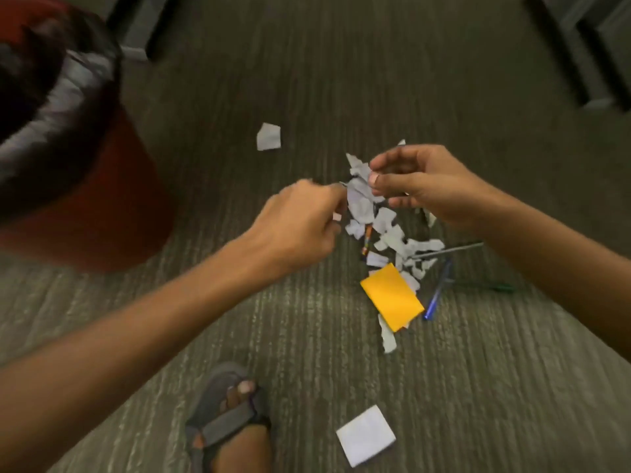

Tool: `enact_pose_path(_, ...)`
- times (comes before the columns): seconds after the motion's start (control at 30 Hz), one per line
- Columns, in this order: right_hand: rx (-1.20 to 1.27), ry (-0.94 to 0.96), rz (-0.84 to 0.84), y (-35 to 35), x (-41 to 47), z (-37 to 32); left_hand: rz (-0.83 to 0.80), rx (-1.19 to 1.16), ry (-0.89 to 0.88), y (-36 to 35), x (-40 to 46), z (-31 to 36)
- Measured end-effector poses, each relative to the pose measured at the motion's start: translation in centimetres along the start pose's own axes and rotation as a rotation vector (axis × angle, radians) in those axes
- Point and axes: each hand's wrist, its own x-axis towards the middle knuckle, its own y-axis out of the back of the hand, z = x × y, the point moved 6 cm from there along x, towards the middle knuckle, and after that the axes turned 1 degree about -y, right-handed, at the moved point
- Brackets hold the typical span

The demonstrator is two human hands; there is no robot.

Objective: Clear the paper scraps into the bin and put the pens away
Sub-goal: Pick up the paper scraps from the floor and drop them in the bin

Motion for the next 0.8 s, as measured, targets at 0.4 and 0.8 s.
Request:
enact_pose_path(0.4,-0.162,-0.232,-0.068,2.0,-2.5,14.3,-0.498,0.025,-0.443,-16.6,-6.1,5.6)
enact_pose_path(0.8,-0.684,-0.07,0.277,-2.6,-8.5,18.9,-0.675,-0.044,-0.855,-20.4,-12.7,9.5)
